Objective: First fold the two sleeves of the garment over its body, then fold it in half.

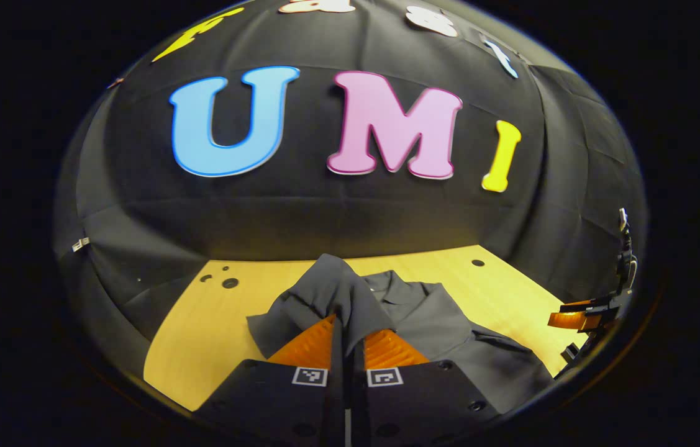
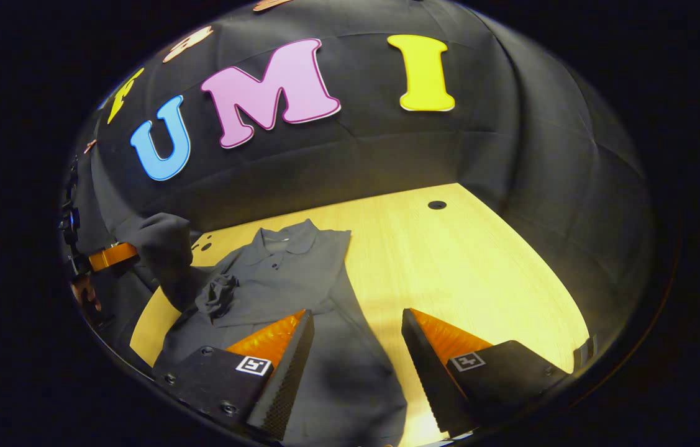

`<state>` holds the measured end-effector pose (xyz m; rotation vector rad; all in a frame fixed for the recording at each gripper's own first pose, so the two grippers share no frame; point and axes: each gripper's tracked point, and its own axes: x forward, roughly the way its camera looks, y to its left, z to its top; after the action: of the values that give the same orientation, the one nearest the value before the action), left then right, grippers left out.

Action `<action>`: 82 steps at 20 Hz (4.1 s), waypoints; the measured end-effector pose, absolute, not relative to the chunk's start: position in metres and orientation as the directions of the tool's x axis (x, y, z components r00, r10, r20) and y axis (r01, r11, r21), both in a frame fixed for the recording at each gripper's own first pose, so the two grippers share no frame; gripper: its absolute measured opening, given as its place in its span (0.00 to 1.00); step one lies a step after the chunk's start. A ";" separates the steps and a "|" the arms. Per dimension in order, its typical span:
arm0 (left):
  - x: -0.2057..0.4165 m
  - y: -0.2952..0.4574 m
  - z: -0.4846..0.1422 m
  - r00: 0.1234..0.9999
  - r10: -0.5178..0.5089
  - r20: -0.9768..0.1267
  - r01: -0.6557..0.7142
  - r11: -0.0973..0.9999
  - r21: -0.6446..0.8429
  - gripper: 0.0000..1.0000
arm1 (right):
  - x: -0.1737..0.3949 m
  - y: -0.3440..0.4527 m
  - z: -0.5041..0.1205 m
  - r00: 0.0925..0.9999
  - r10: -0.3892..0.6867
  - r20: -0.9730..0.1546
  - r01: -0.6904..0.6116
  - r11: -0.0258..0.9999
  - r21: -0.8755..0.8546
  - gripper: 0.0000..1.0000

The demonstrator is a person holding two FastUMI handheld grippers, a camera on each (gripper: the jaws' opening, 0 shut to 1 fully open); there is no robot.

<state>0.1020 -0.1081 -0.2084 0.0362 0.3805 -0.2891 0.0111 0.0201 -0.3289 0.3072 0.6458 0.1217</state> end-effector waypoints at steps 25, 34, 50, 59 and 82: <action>0.097 -0.263 -0.386 0.741 -0.311 -0.595 0.400 0.916 0.019 0.19 | -0.052 -0.071 -0.371 0.733 0.178 -0.657 0.076 0.937 0.340 0.88; 0.092 -0.277 -0.365 0.727 -0.411 -0.549 0.443 0.893 -0.083 0.56 | -0.059 -0.063 -0.372 0.723 0.177 -0.667 0.078 0.939 0.334 0.88; 0.004 -0.216 -0.276 0.738 -0.500 -0.453 0.486 0.860 -0.157 0.96 | -0.085 -0.014 -0.366 0.667 0.264 -0.697 -0.021 0.941 0.337 0.96; -0.058 -0.087 -0.302 0.751 -0.335 -0.568 0.327 0.937 -0.121 0.96 | -0.112 0.003 -0.377 0.608 0.264 -0.748 -0.041 0.952 0.303 0.98; -0.127 0.063 -0.433 0.552 -0.065 -0.832 0.091 0.996 -0.017 0.96 | -0.156 0.042 -0.432 0.470 0.268 -0.841 -0.036 0.958 0.285 0.98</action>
<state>-0.1265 0.0634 -0.4327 0.0288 0.9823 -0.0921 -0.1560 0.0418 -0.4315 0.2408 1.0685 0.1885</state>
